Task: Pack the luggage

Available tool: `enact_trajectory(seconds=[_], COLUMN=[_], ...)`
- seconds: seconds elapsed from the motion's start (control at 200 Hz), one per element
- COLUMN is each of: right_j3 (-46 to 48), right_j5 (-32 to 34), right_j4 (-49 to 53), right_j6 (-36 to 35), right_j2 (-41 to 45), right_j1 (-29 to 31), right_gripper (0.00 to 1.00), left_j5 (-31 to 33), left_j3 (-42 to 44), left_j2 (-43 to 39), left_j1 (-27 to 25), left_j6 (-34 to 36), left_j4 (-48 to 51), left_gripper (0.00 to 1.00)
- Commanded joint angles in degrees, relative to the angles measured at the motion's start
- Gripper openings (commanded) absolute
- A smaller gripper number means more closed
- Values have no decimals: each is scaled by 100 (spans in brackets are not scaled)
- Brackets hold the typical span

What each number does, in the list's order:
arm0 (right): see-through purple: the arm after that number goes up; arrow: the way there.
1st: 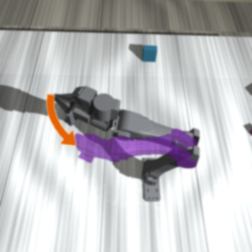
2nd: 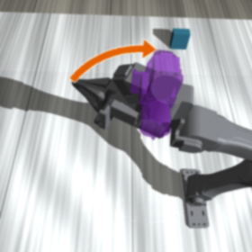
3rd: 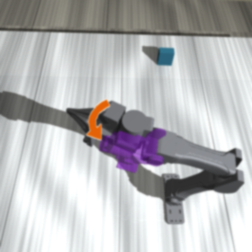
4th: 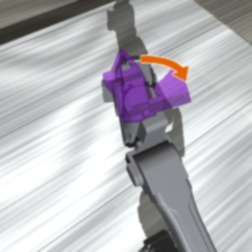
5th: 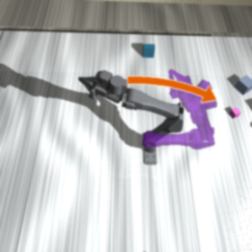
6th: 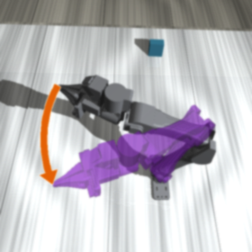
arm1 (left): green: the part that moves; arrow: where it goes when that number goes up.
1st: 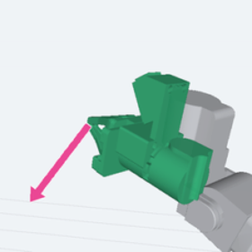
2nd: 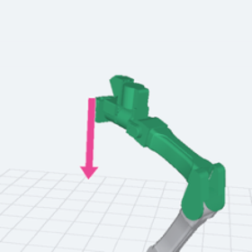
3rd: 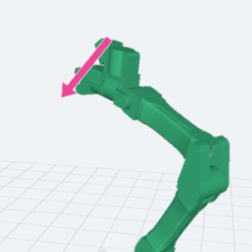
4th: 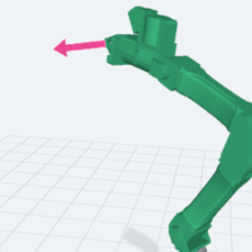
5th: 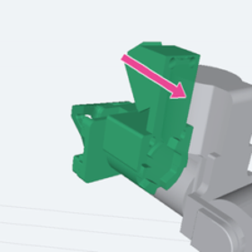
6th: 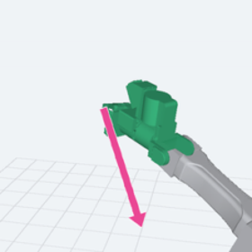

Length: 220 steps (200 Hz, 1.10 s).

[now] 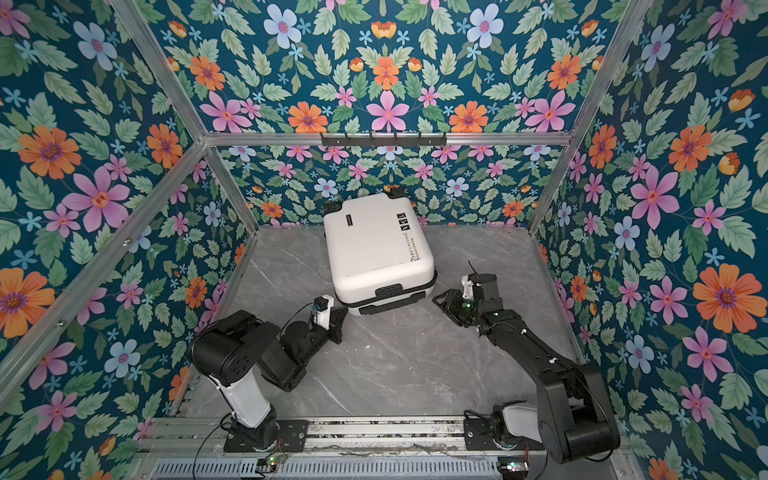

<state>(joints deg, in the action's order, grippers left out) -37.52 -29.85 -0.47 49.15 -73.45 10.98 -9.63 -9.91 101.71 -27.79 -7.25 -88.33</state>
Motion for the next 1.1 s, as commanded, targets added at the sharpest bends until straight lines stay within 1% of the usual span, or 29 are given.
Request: enact_trajectory(seconds=[0.0, 0.155, 0.255, 0.355, 0.445, 0.57, 0.7, 0.795, 0.92, 1.01, 1.095], right_j3=[47, 69, -43, -139, -201, -196, -25, -16, -7, 8, 3], right_j5=[-82, -41, 108, 12, -99, -58, -27, 81, 291, 375, 362], right_j4=[-331, -629, -684, -957, -1161, -1510, -2172, -2174, -1907, -1681, -1589], right_j6=[148, 420, 540, 760, 937, 1189, 1530, 1443, 1152, 1007, 974], right_j2=[-50, -175, -244, -419, -649, -919, -1009, -843, -455, -273, -286], right_j1=[22, 92, 91, 100, 148, 321, 352, 343, 233, 21, -239], right_gripper=[53, 55, 58, 59, 57, 55, 52, 51, 51, 51, 53], left_j5=[1, -4, 22, -8, -60, -171, -232, -317, -411, -476, -508], left_j3=[-23, 80, 186, 232, 193, 130, 101, 44, -27, -43, -37], left_j2=[-113, -338, -511, -728, -949, -1193, -1418, -1526, -1558, -1562, -1592], left_j1=[10, 8, 9, 11, 9, 6, 6, 9, 10, 4, 9], left_j6=[30, -18, -82, -145, -154, -154, -146, -137, -145, -185, -215], left_j4=[-42, 81, 120, 331, 683, 1064, 1322, 1548, 1716, 1756, 1812], left_gripper=[0, 0, 0, 0, 0, 0, 0, 0, 0, 0, 0])
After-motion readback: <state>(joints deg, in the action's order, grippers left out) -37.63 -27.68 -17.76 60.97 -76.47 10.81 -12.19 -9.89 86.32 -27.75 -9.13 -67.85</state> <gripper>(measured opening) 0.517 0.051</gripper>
